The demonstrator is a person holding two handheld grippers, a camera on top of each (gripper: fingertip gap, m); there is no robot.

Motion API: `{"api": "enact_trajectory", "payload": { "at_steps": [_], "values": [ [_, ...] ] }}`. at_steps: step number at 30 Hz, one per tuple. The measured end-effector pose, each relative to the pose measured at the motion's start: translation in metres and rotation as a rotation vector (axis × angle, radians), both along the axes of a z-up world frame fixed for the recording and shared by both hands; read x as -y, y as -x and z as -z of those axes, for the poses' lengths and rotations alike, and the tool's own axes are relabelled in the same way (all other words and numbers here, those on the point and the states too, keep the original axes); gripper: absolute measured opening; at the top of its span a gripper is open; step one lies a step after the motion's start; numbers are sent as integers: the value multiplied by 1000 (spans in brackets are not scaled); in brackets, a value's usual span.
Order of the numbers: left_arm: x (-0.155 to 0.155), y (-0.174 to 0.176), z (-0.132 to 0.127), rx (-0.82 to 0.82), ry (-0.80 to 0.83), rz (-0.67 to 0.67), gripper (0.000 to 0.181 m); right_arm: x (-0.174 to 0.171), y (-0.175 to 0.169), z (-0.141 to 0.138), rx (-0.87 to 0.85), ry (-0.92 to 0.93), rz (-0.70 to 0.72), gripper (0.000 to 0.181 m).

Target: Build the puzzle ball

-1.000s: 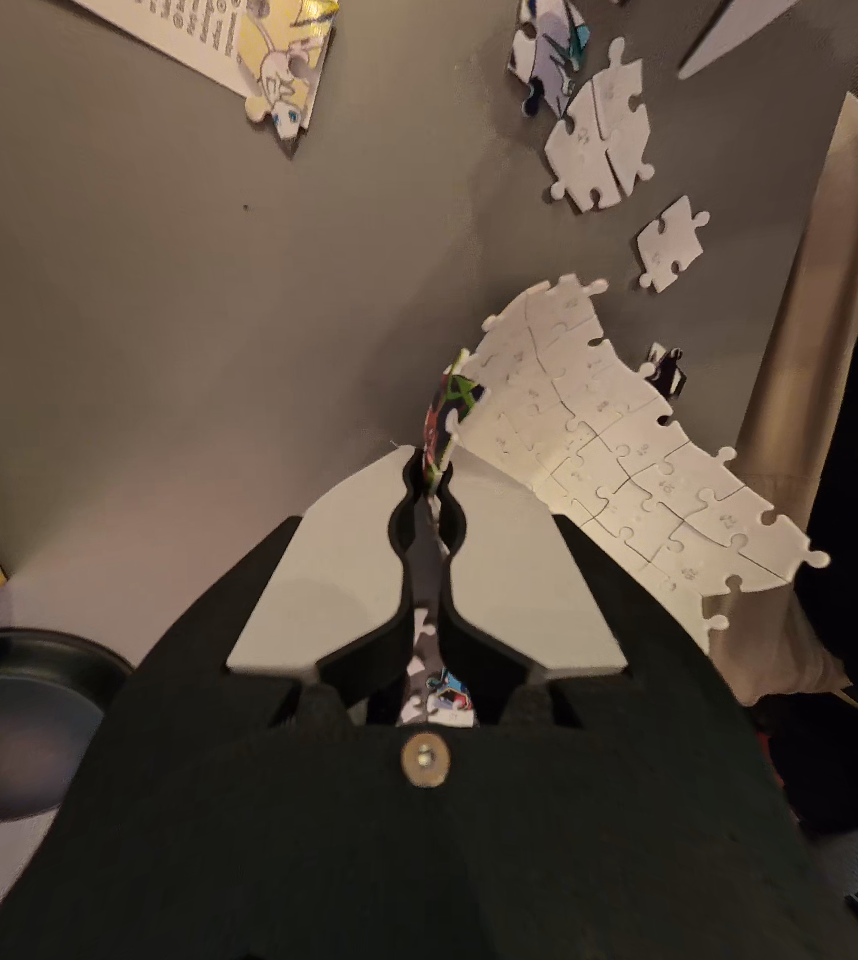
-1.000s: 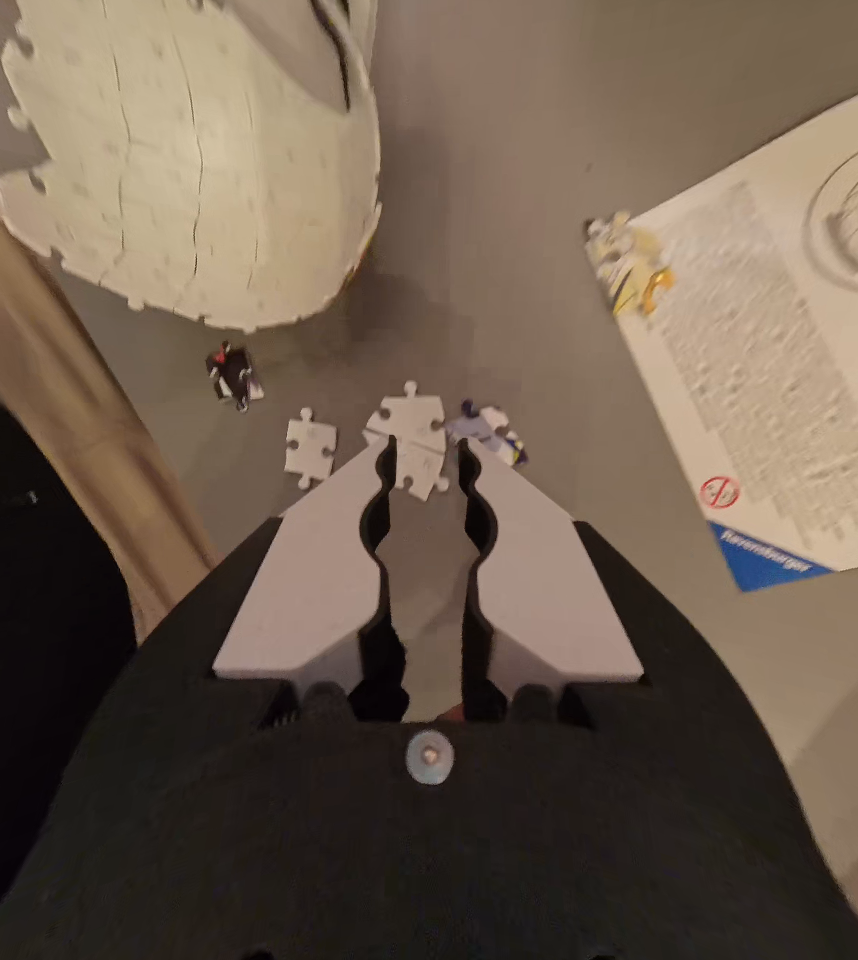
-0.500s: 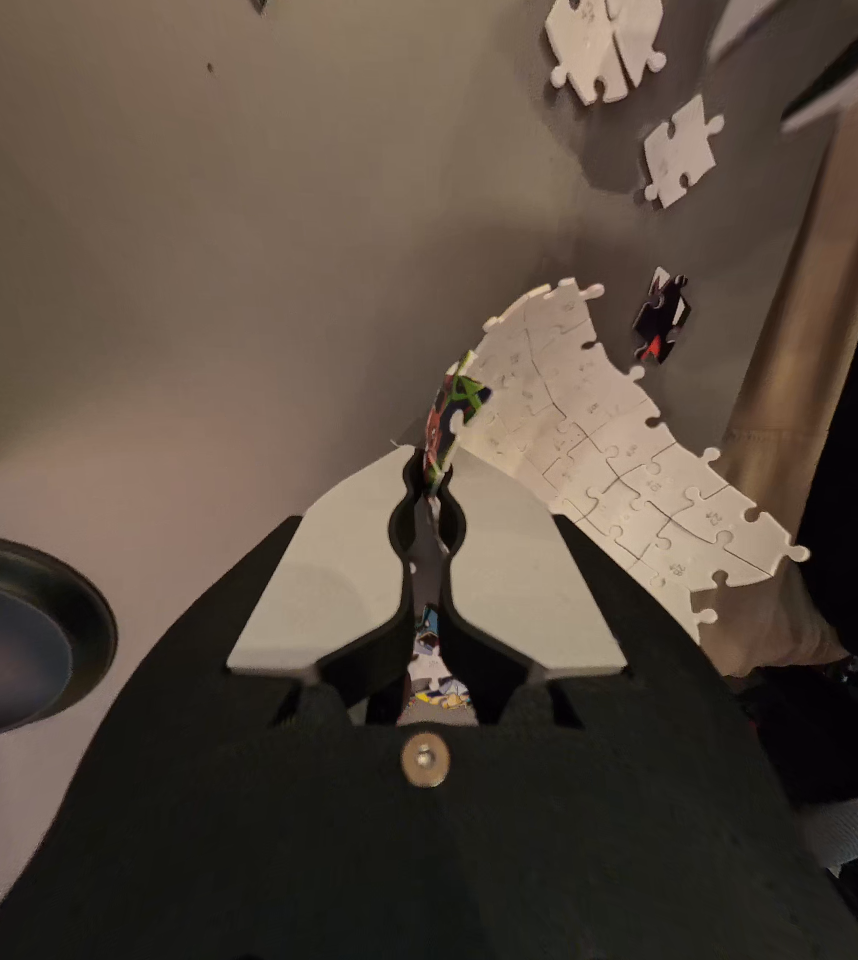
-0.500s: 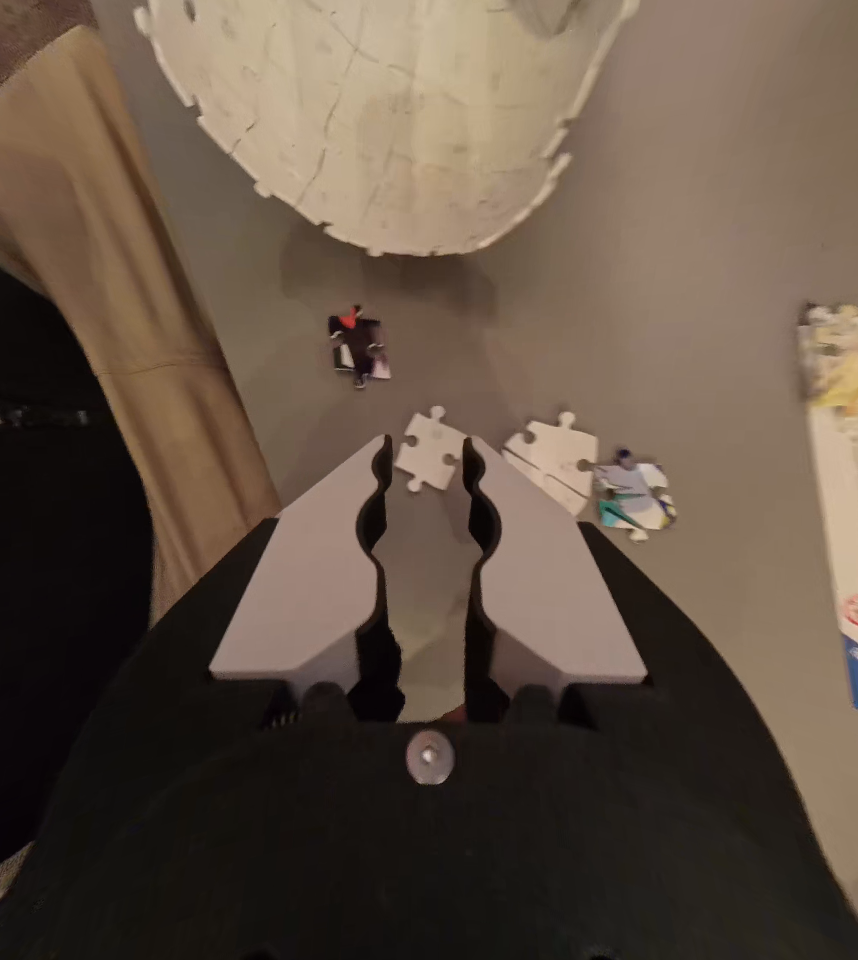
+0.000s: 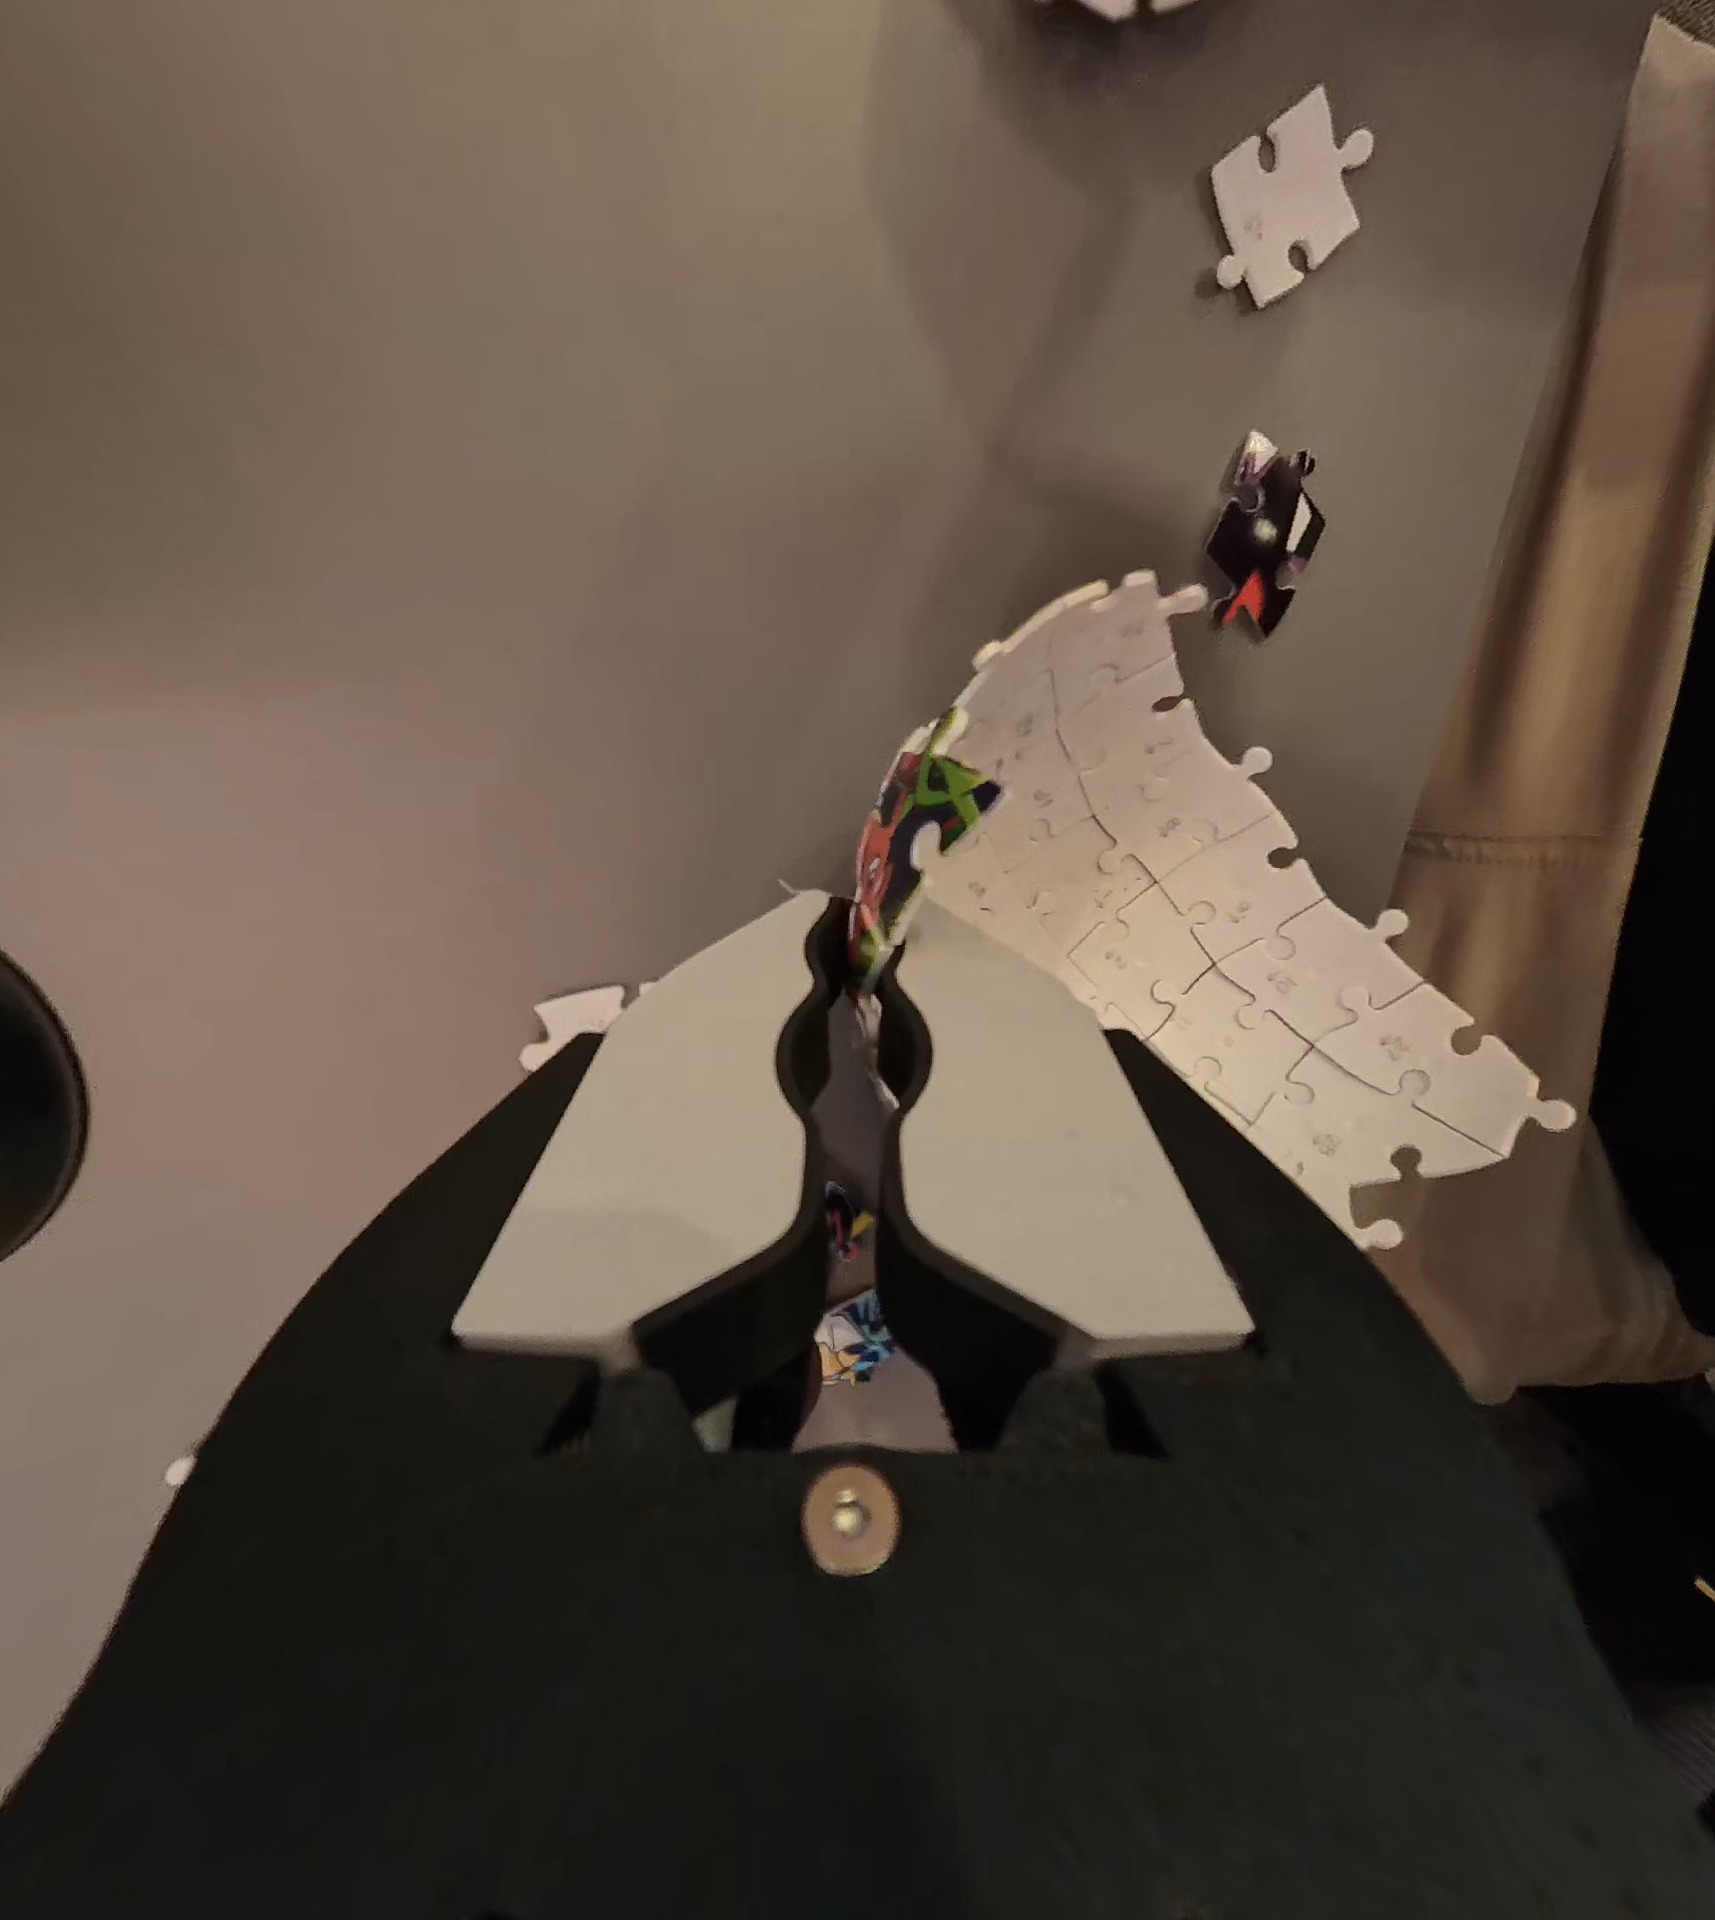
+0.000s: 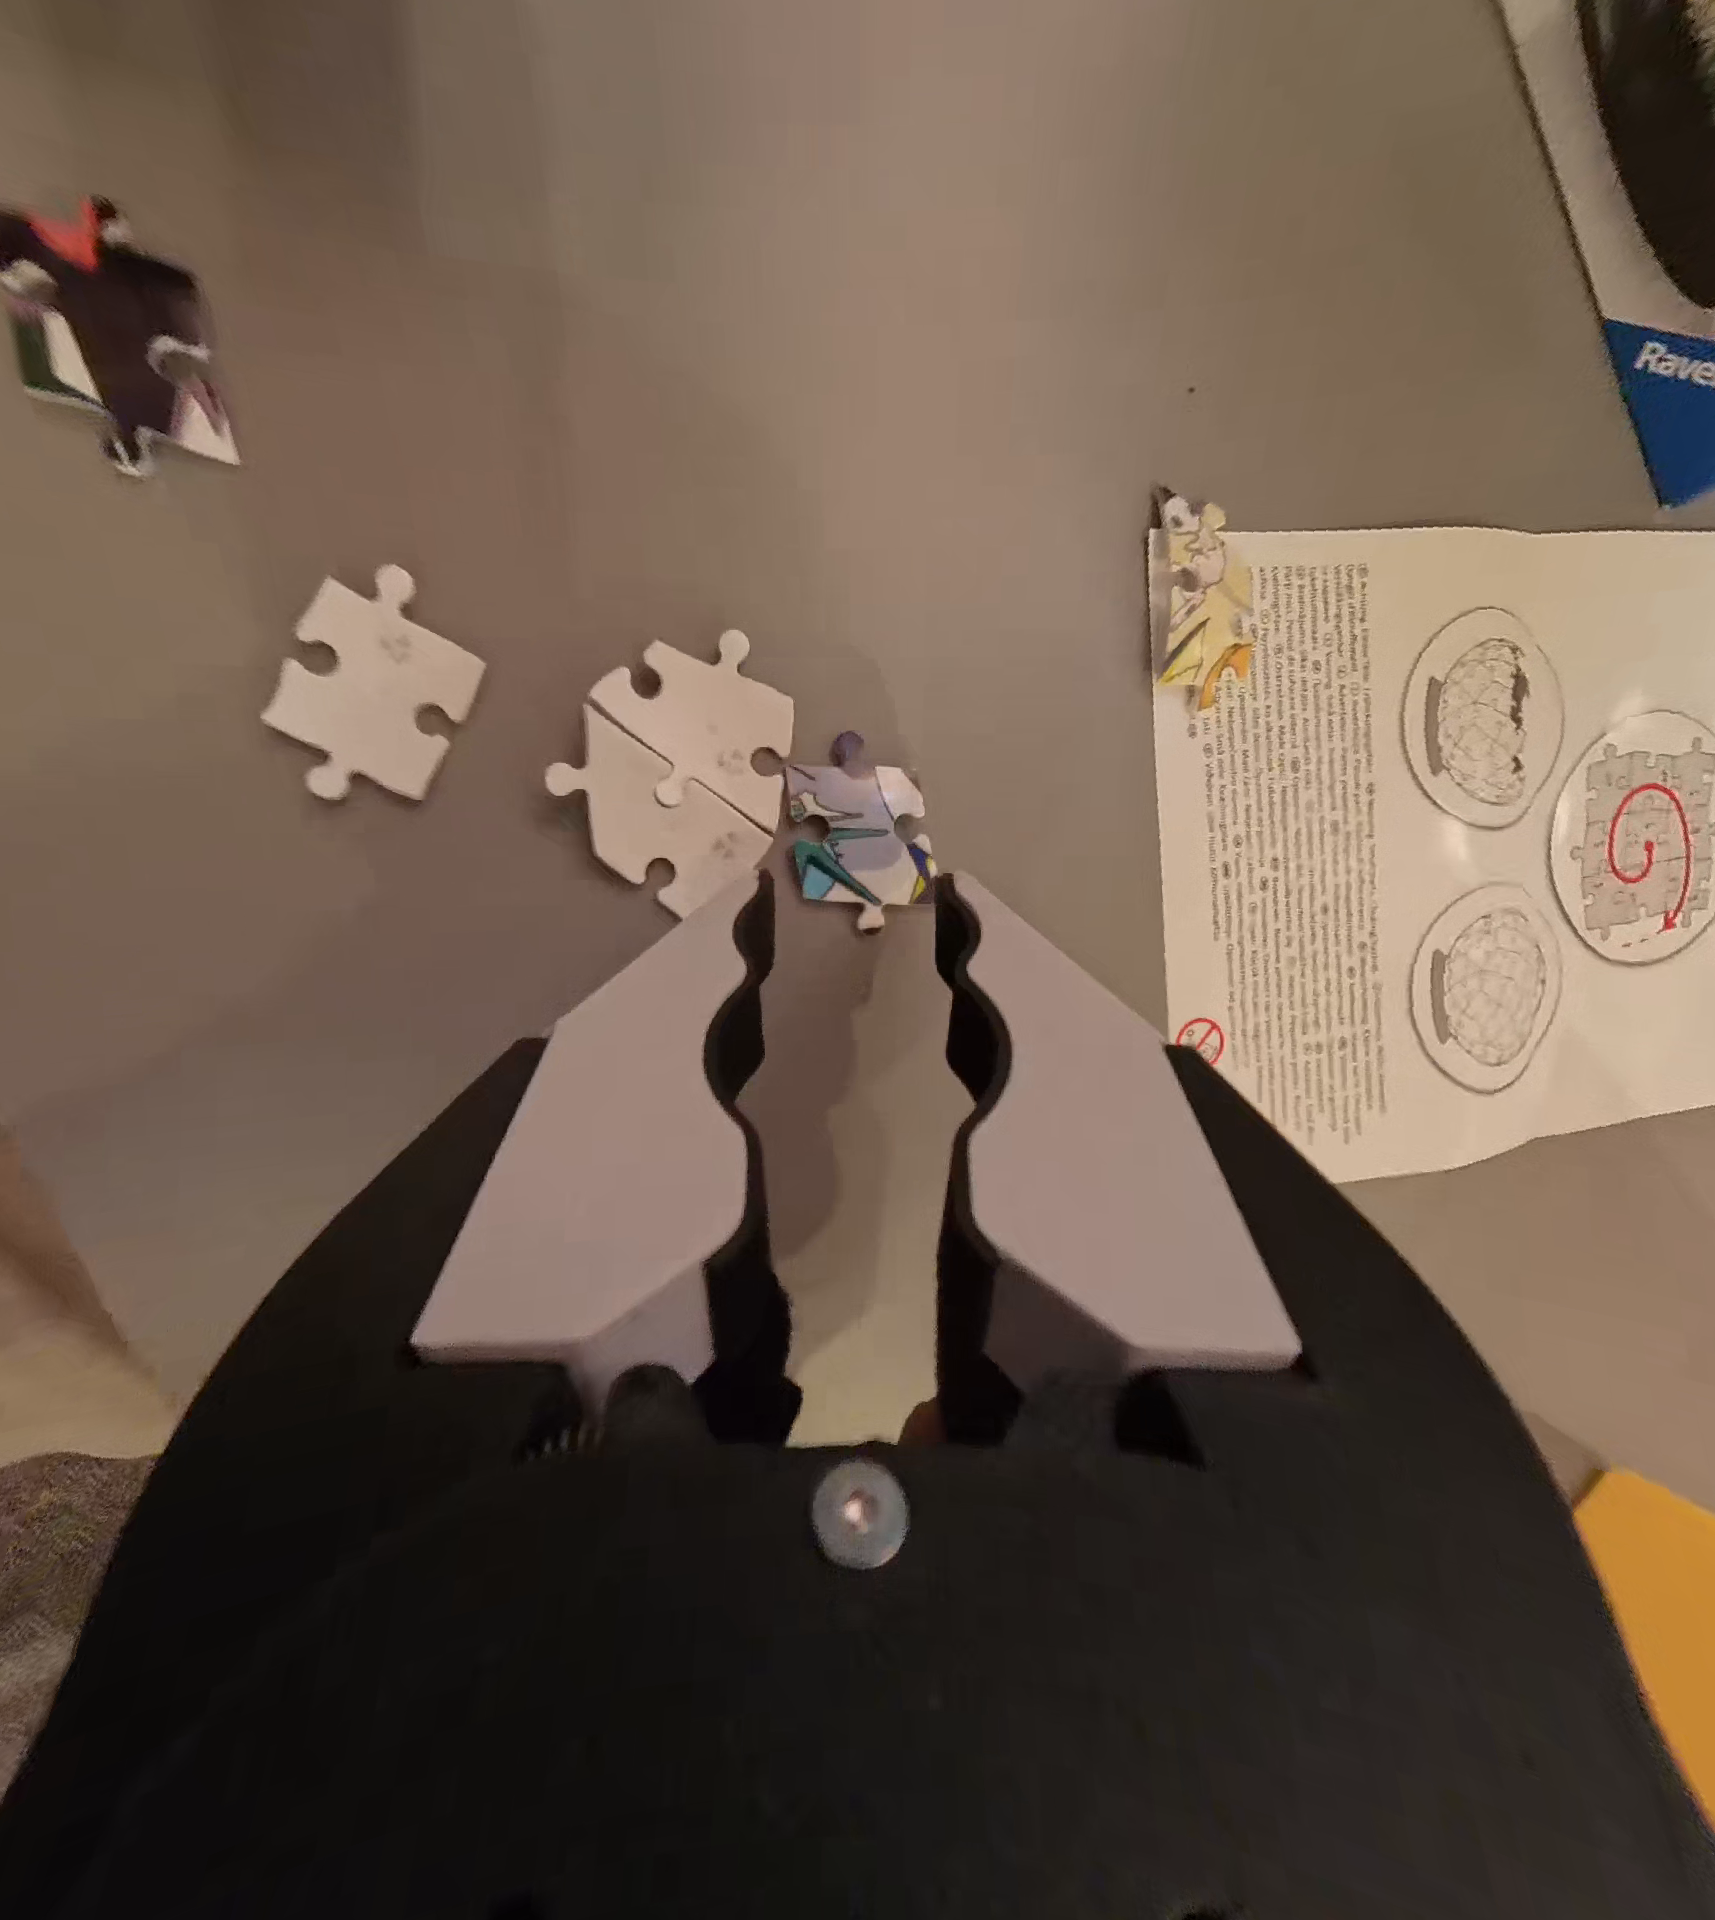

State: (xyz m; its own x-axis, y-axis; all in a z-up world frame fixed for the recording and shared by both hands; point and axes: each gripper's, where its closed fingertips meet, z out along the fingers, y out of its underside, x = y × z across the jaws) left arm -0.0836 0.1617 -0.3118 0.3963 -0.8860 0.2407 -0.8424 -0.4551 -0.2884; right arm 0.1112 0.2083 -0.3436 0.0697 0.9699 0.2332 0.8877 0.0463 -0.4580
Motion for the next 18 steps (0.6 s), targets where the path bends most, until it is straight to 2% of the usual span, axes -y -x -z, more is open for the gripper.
{"api": "enact_trajectory", "payload": {
  "at_steps": [6, 12, 18],
  "values": [
    [5, 1, 0, 22, -13, -15, 3, -8, 4, 5, -54, 101, -64, 22],
    [11, 7, 0, 26, -13, -24, 3, -12, 10, 3, -5, 41, -167, 28],
    [12, 6, -2, 42, -22, -37, 3, -15, 20, 5, -50, 182, -178, 24]
  ]
}}
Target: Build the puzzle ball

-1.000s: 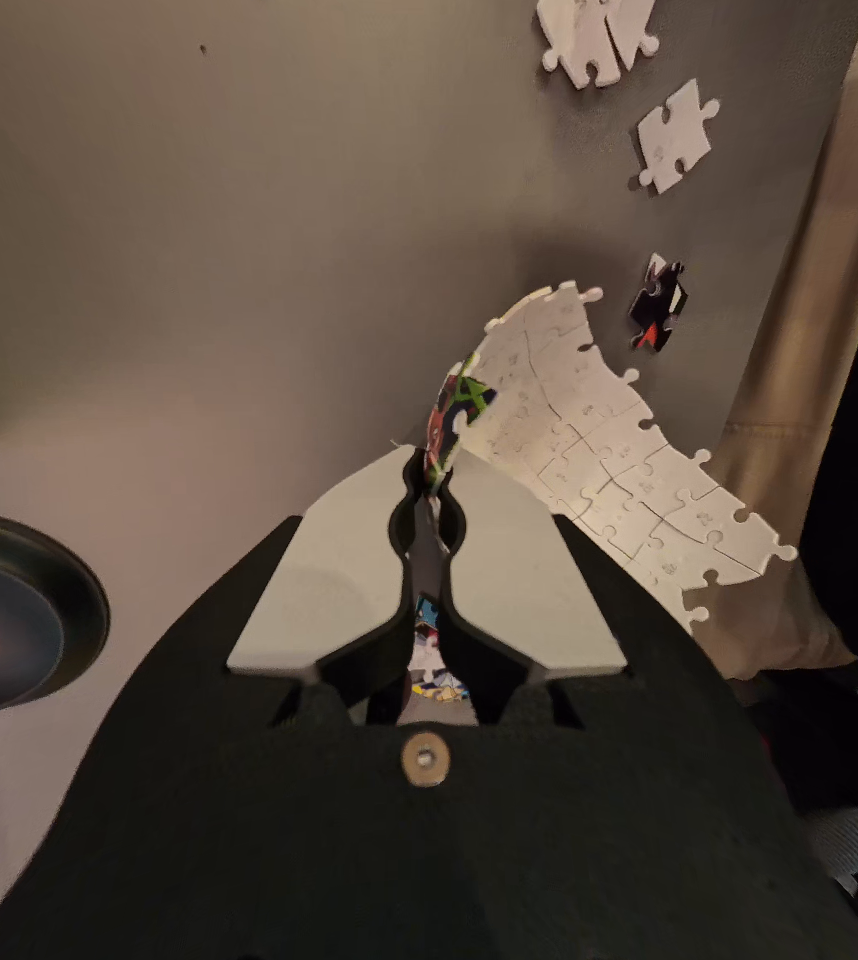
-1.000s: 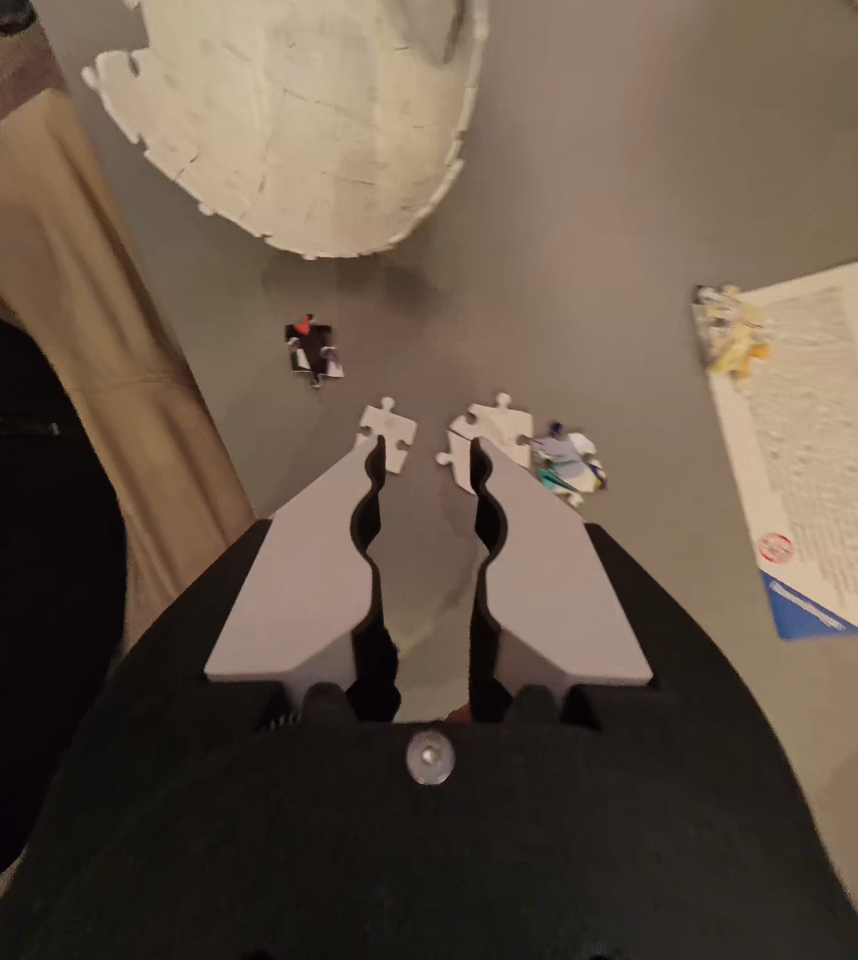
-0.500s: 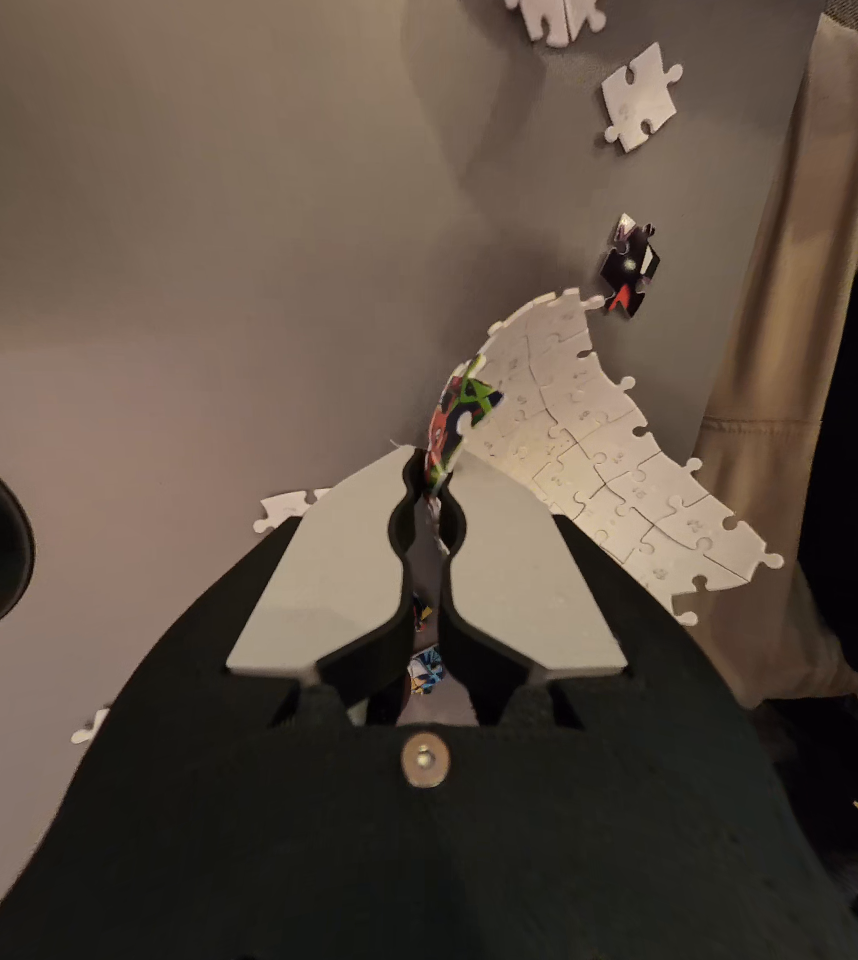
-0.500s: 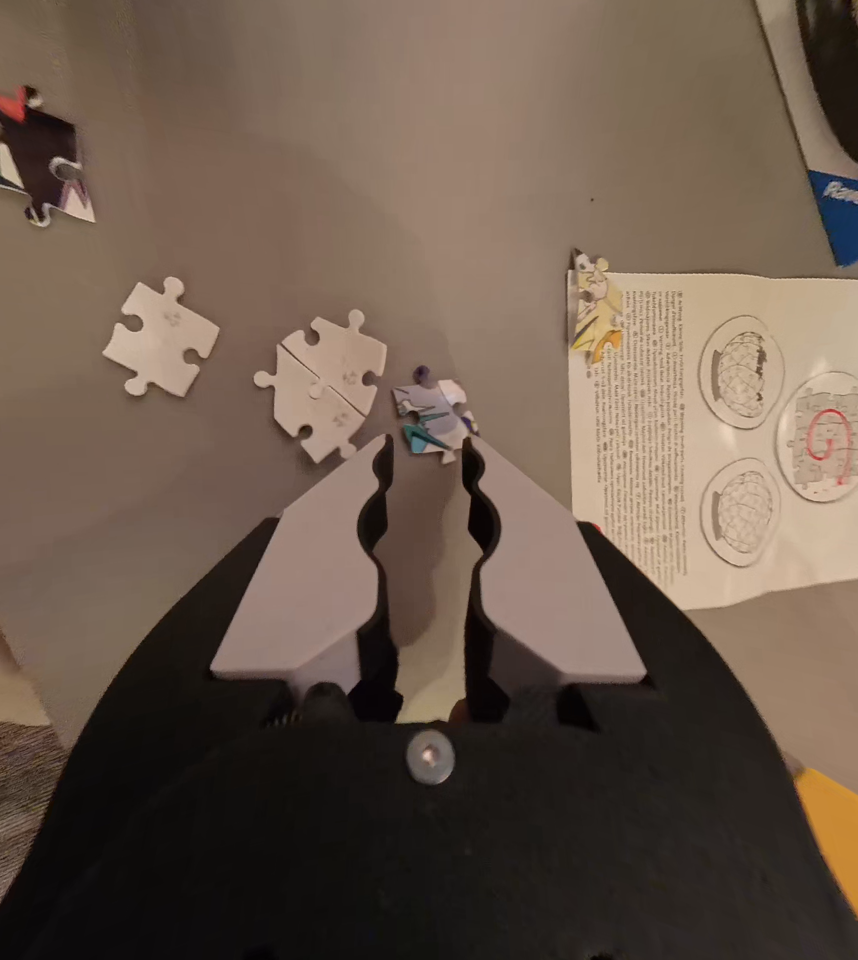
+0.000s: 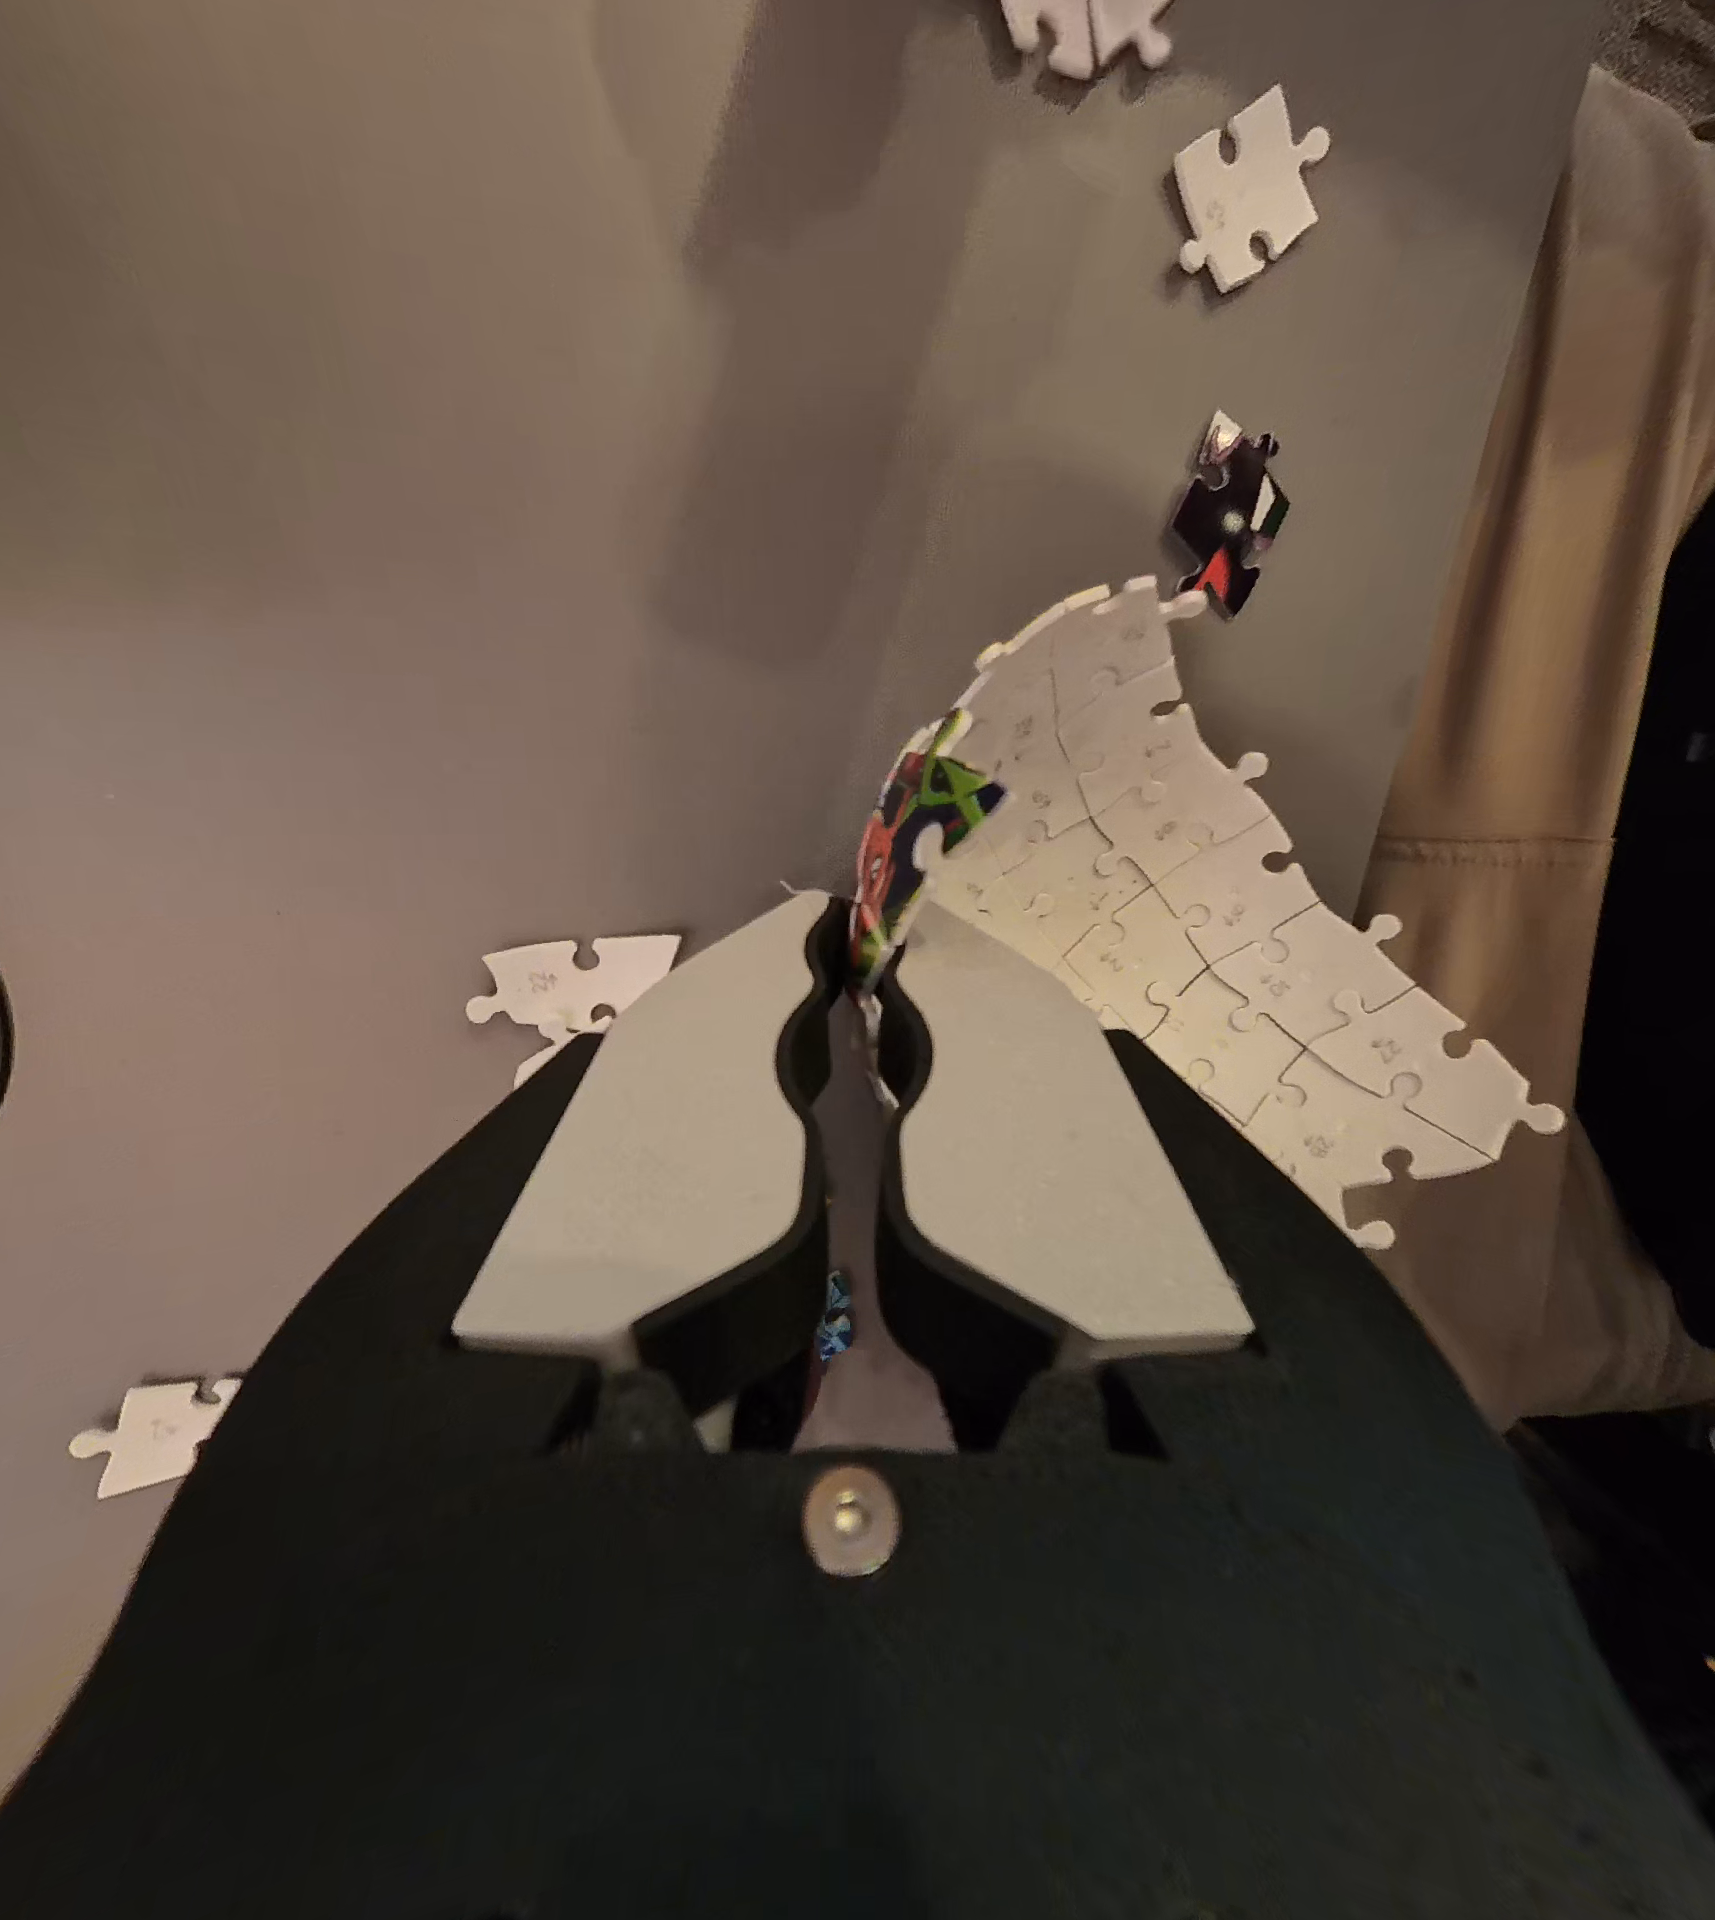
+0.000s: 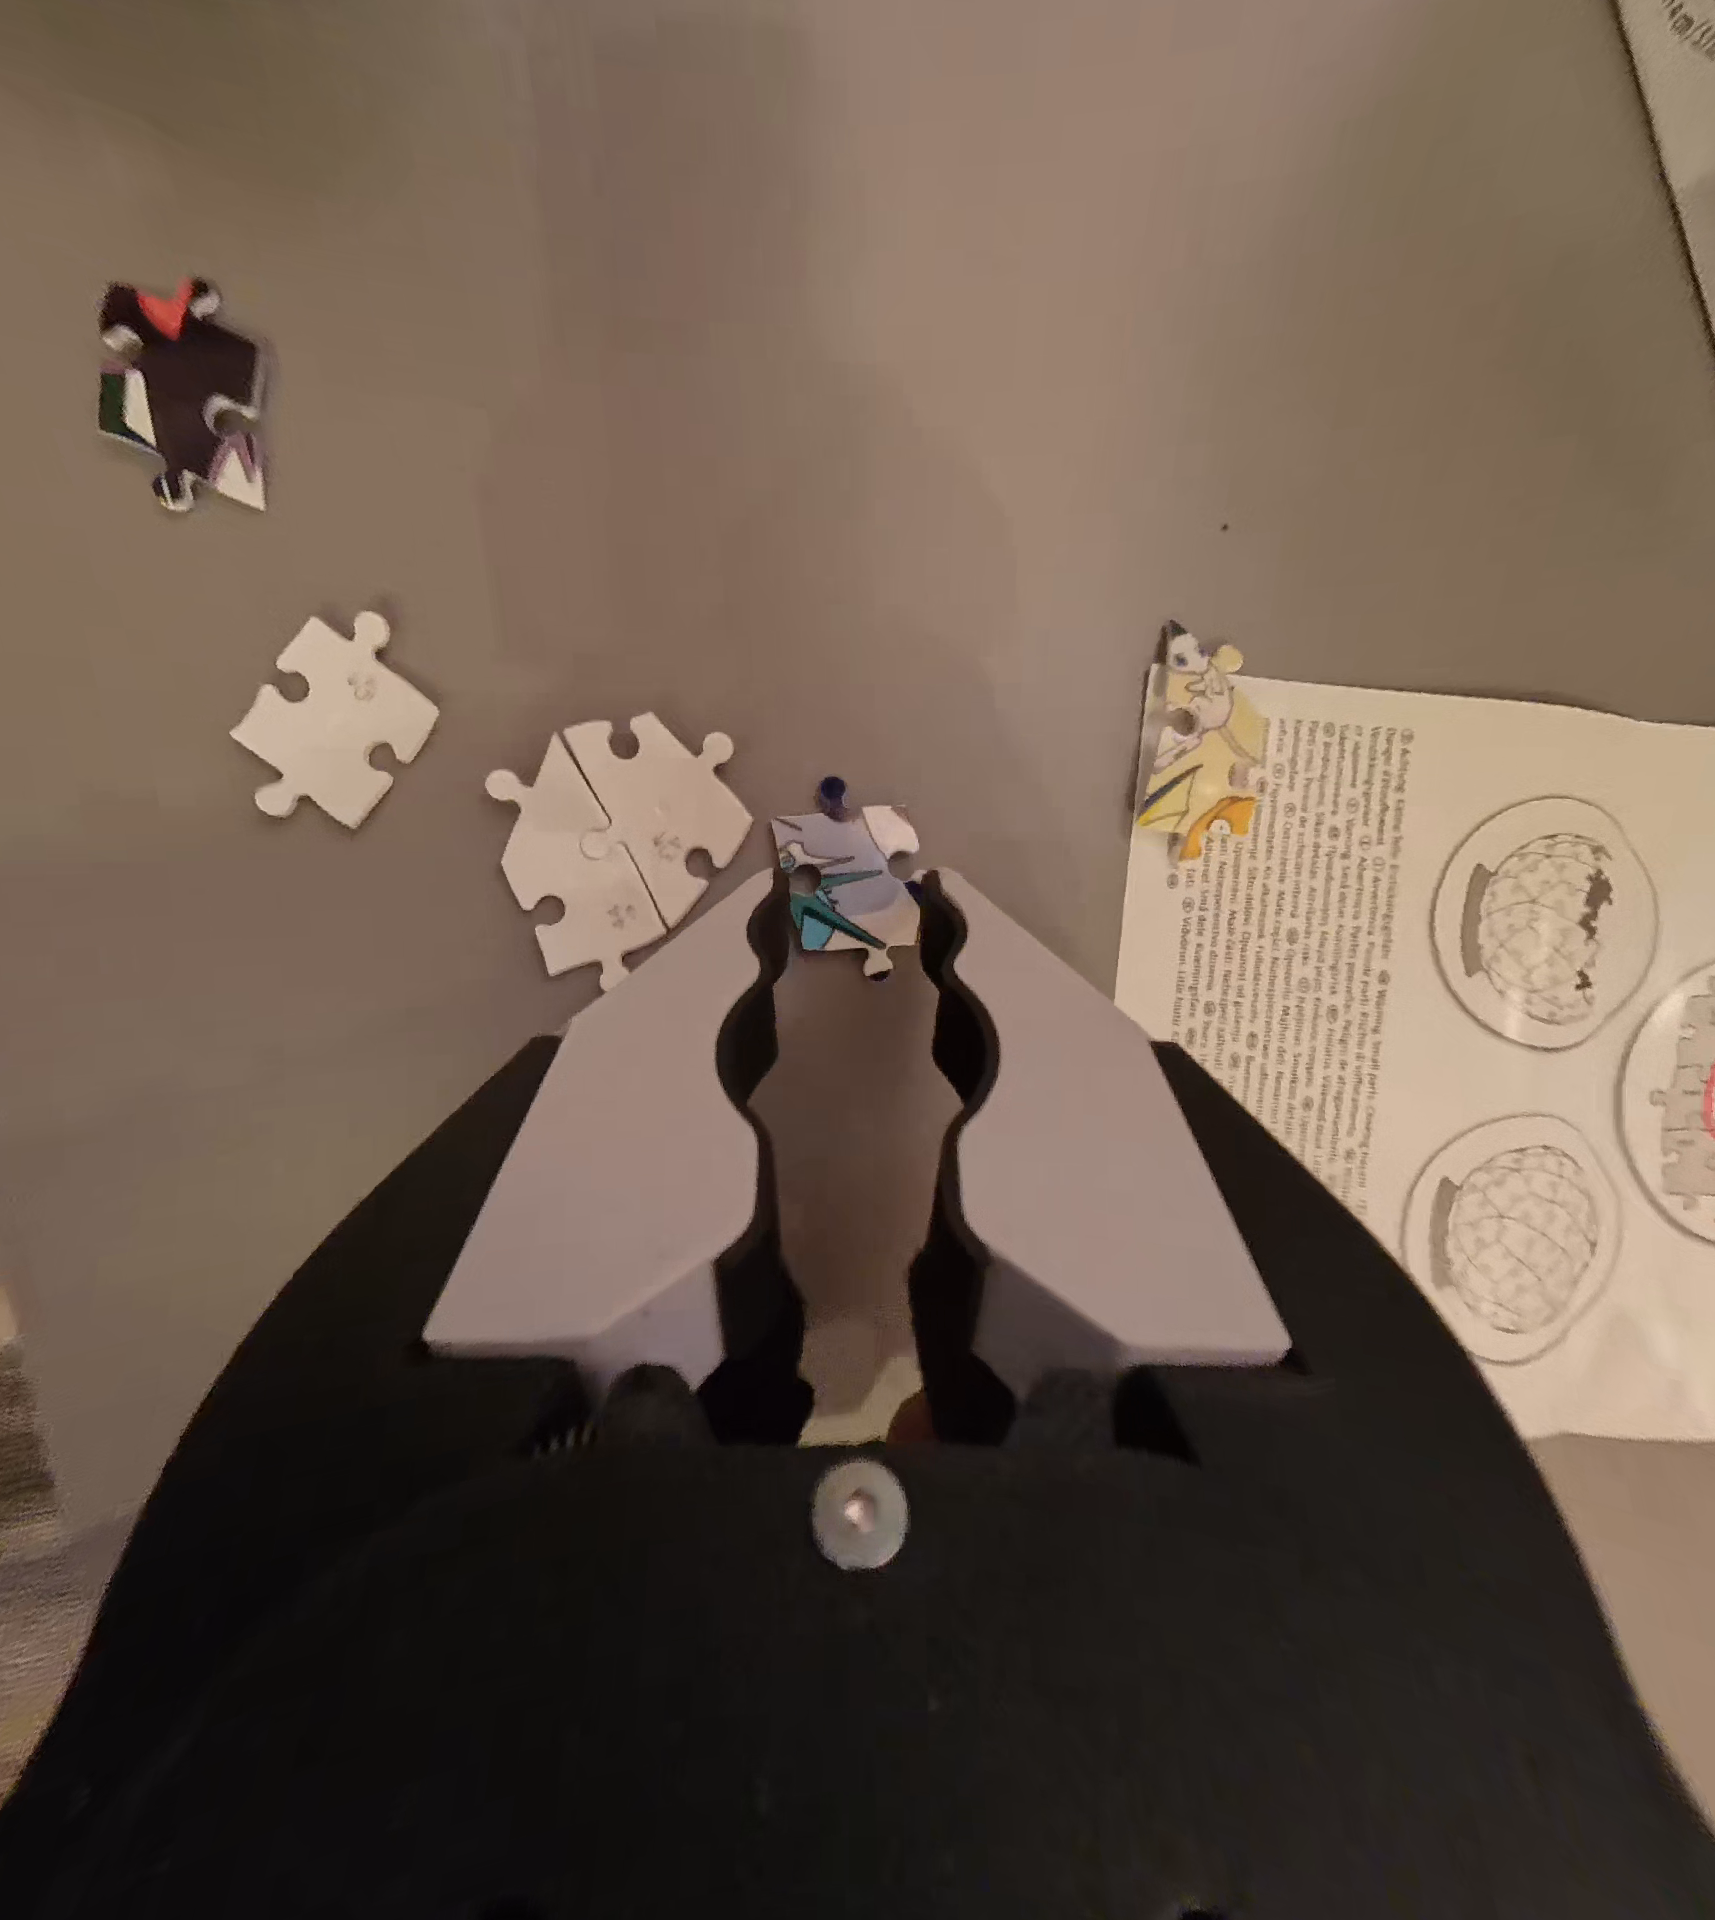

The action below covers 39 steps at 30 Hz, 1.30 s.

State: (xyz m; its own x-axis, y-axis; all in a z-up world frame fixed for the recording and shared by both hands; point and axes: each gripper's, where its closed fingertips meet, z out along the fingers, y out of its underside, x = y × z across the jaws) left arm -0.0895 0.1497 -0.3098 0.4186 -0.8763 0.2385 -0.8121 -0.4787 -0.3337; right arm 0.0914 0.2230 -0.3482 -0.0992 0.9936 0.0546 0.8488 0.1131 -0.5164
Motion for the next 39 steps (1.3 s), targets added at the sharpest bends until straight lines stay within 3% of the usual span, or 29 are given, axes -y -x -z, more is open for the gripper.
{"api": "enact_trajectory", "payload": {
  "at_steps": [4, 6, 10, 14, 17, 18, 21, 29, 33, 39],
  "values": [
    [2, 1, 0, 8, -2, -6, 3, 5, 3, -7, -69, 222, 82, 13],
    [3, 2, 0, 11, -1, -9, 3, 8, 3, -12, -94, 331, 111, 0],
    [3, 4, -1, 17, -6, -15, 3, 2, -4, -3, -58, 434, 178, 0],
    [6, 5, -1, 24, -9, -14, 3, 0, -5, -17, -88, 349, 125, 0],
    [7, 6, 1, 24, -6, -14, 3, 3, -14, -9, 4, 223, 48, 34],
    [7, 6, 2, 25, -5, -14, 3, 4, -16, -4, 35, 210, 28, 38],
    [7, 4, 2, 34, -5, -16, 3, -6, -15, 0, 46, 179, 49, 19],
    [8, 6, 0, 50, -17, -32, 3, 0, -12, -2, -6, 332, 58, 15],
    [9, 8, -1, 55, -27, -39, 3, -5, -11, -8, -47, 206, 41, 15],
    [10, 8, 1, 46, -25, -45, 3, -2, -15, -12, 68, -13, -22, 16]
  ]
}}
